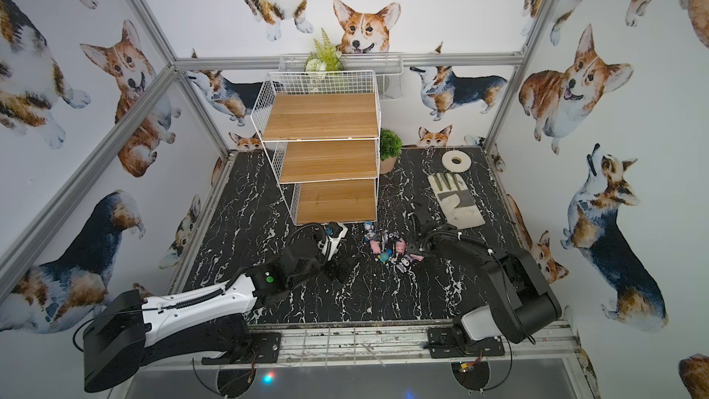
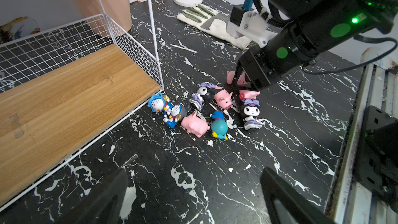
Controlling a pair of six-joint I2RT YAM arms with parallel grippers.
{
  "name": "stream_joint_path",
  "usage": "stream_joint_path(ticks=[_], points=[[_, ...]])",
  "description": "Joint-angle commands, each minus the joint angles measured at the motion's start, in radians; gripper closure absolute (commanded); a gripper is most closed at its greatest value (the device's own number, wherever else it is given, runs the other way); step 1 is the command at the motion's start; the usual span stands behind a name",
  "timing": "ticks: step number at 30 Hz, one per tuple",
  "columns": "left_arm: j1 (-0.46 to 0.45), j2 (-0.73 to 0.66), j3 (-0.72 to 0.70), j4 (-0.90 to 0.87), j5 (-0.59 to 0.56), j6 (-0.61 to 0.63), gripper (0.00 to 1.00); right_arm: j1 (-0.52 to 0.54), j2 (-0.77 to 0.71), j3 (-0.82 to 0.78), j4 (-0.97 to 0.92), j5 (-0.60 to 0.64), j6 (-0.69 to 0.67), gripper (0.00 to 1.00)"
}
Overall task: Organize plastic toys on shelves
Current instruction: Pick up the plastic toy at the center of the board.
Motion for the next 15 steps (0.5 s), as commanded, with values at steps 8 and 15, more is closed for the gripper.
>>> stream_joint_path(ticks=[8,15], points=[[0.001,-0.012,-0.011,0.031,-0.029,-0.002,0.0,0.046,-0.037,-0.116,0.214,0.122,0.016,0.54],[0.001,0.002,-0.002,0.035,-0.025,-0.011,0.0,0.072,-0.047,-0.159,0.29,0.137,-0.008,0.55]])
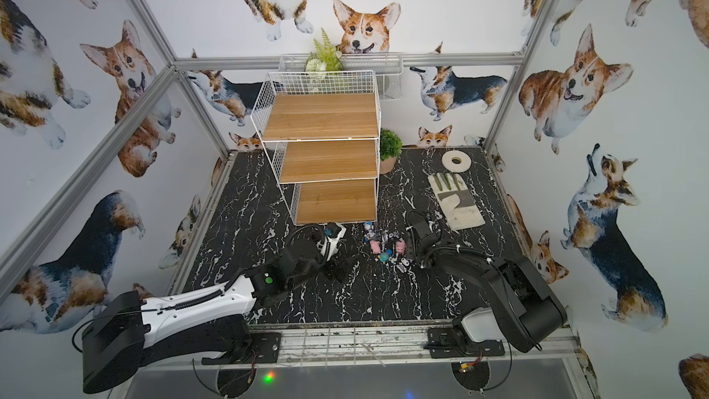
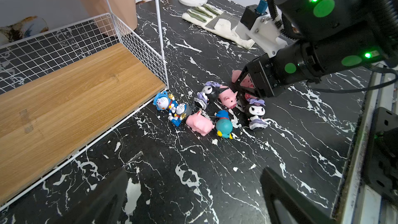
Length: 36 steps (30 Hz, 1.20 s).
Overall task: Organize plastic toys on shelves
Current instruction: Pick up the plastic toy at the center of the board.
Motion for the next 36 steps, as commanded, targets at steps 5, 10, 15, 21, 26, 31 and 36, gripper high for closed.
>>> stream_joint_path(ticks=[5,10,15,21,26,31,36], points=[[0.016,0.006,0.019,0.029,0.004,-0.045,0.0,0.019,-0.032,-0.024,0.067,0.049,-0.014,0.65],[0.067,0.014,0.029,0.022,0.081,-0.085,0.0,0.02,-0.084,-0.031,0.045,0.056,-0.035,0.68],[0.189,-0.031,0.046,-0.036,0.189,-0.16,0.0,0.027,-0.207,0.027,-0.124,0.011,-0.059,0.7],[0.237,-0.187,0.128,-0.218,0.213,-0.133,0.0,0.102,-0.378,0.217,-0.468,-0.056,-0.098,0.71],[0.282,-0.233,0.268,-0.431,0.236,-0.1,0.0,0.199,-0.373,0.49,-0.715,-0.089,-0.128,0.71],[0.309,-0.214,0.42,-0.558,0.289,-0.044,0.0,0.292,-0.247,0.809,-0.868,-0.05,-0.184,0.71],[0.322,-0.142,0.566,-0.662,0.31,0.039,0.0,0.301,-0.096,1.091,-0.924,-0.058,-0.25,0.71]])
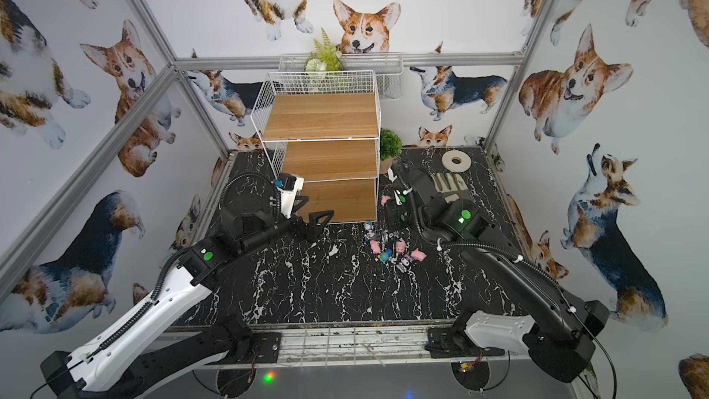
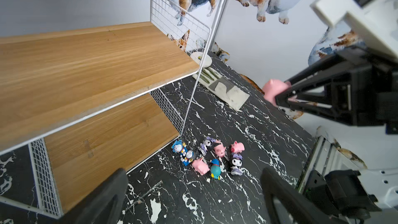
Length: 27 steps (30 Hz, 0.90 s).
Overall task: Organize plastic toys on shelves
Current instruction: Pick up the plastic toy at the center of the board, then place the plastic toy on the shelf.
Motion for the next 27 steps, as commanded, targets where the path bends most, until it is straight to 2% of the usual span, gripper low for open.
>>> stream_joint_path(ticks=[1,5,10,15,21,27], points=[[0.016,0.05,0.093,-0.128,0.051,0.08,0.0,0.008,0.1,0.2,-0.101,0.011,-0.084,0.71],[0.038,0.102,0.179,-0.145,0.128,0.094,0.0,0.013,0.215,0.425,-0.127,-0.011,-0.124,0.71],[0.069,0.12,0.249,-0.144,0.13,0.134,0.0,0.026,0.33,0.659,-0.145,0.005,-0.172,0.7],[0.124,0.132,0.29,-0.104,0.202,0.114,0.0,0.025,0.423,0.82,-0.133,0.073,-0.22,0.7],[0.159,0.133,0.309,-0.109,0.223,0.122,0.0,0.021,0.573,1.029,-0.163,0.193,-0.269,0.68],[0.167,0.12,0.285,-0.108,0.213,0.134,0.0,-0.006,0.67,1.133,-0.152,0.22,-0.25,0.67]])
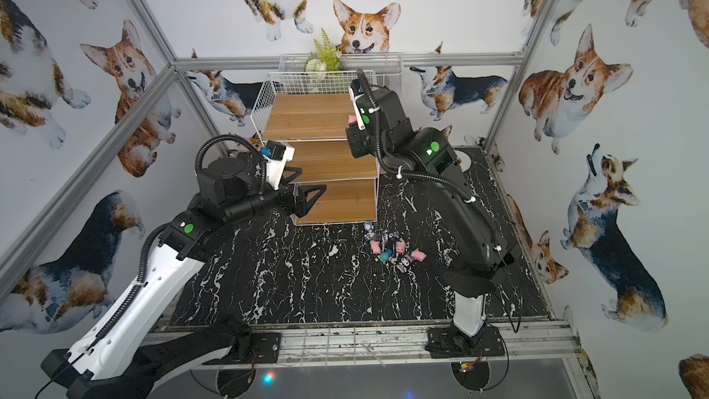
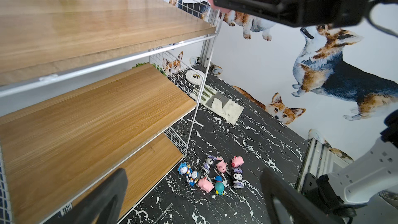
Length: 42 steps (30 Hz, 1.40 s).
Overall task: Organize plastic toys on shelves
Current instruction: Place the plastic toy on the shelf.
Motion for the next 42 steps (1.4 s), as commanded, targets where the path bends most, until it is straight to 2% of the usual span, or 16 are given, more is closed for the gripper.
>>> stream_joint_path(ticks=[1,12,17,31,42], points=[[0.004,-0.003,-0.011,0.019,0.011,0.022,0.0,-0.02,0.032,0.039,-0.002,0.038,0.013,0.68],[0.007,0.002,-0.037,0.004,0.0,0.026,0.0,-0.056,0.092,0.04,0.016,0.002,0.057,0.66],[0.007,-0.004,-0.039,0.006,0.002,0.026,0.0,-0.056,0.1,0.04,0.013,0.017,0.079,0.62],[0.007,-0.03,-0.074,0.023,0.003,0.018,0.0,-0.056,0.111,0.004,0.065,0.048,0.142,0.6],[0.008,-0.035,-0.082,0.019,0.009,0.021,0.0,-0.054,0.036,-0.067,0.119,-0.06,0.16,0.41]])
